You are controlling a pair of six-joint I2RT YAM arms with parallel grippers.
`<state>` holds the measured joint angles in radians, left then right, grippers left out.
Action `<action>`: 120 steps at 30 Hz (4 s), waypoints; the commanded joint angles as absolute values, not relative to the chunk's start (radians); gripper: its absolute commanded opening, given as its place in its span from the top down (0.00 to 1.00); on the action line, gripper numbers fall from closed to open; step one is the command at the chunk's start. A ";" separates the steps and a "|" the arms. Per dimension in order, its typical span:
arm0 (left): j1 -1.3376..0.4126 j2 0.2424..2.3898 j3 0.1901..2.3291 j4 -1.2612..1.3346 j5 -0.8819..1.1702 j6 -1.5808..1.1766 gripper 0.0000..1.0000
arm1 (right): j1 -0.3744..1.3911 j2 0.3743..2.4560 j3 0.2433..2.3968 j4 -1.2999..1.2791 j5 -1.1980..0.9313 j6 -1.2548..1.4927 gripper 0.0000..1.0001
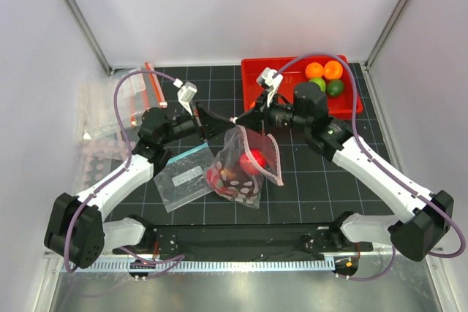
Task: Place the food in the zip-top bag and seal the zipper
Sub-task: Zip the zipper food storage bag at the center of the board.
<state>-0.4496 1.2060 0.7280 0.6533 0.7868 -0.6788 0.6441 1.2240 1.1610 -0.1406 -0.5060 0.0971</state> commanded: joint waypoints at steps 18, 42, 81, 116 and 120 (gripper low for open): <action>-0.453 1.177 0.724 0.713 0.790 -0.693 1.00 | 0.647 1.239 1.192 -0.081 -0.523 0.118 0.98; -0.451 0.924 0.698 0.336 0.245 -0.565 1.00 | 0.647 1.066 1.057 -0.129 -0.380 0.132 0.99; -0.520 0.968 0.713 0.492 0.552 -0.595 0.55 | 0.658 1.137 1.048 0.034 -0.584 0.103 0.99; -0.552 0.812 0.712 0.152 -0.115 -0.489 1.00 | 0.716 1.058 1.088 -0.239 -0.359 0.120 0.99; -0.551 0.784 0.724 0.097 -0.205 -0.492 1.00 | 0.716 1.055 1.141 -0.331 -0.348 0.123 0.99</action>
